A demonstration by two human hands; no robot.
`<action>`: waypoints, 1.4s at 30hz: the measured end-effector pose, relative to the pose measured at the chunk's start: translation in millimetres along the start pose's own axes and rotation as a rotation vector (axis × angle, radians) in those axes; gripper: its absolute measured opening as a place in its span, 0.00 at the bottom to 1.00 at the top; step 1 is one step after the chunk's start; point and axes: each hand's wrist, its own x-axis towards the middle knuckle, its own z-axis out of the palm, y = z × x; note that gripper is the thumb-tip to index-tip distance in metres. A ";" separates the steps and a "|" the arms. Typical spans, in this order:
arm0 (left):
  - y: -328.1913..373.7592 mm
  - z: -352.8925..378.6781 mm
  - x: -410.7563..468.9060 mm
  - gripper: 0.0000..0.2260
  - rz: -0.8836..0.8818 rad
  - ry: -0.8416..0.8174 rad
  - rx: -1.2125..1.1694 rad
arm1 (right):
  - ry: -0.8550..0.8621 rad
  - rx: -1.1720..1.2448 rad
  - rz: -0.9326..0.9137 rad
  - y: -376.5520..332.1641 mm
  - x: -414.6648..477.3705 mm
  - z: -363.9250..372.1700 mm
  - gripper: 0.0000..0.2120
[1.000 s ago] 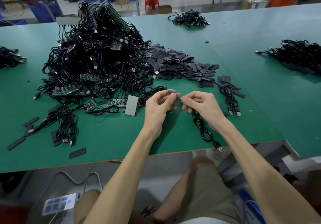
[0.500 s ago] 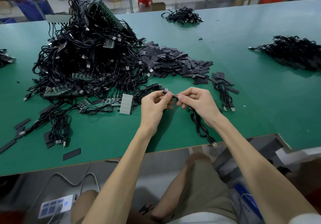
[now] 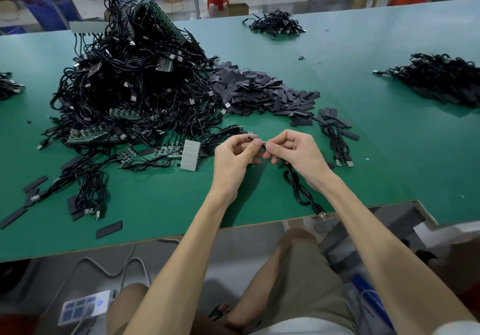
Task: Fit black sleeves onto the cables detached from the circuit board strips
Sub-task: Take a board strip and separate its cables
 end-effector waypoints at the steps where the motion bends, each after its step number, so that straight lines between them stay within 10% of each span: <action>1: -0.4 -0.2 0.0 0.08 0.002 -0.001 0.001 | -0.001 0.007 0.002 0.1 0.0 0.0 0.08; 42: 2.7 -1.7 0.6 0.11 0.010 0.037 -0.027 | -0.053 -0.004 0.030 -3.9 -0.1 4.0 0.18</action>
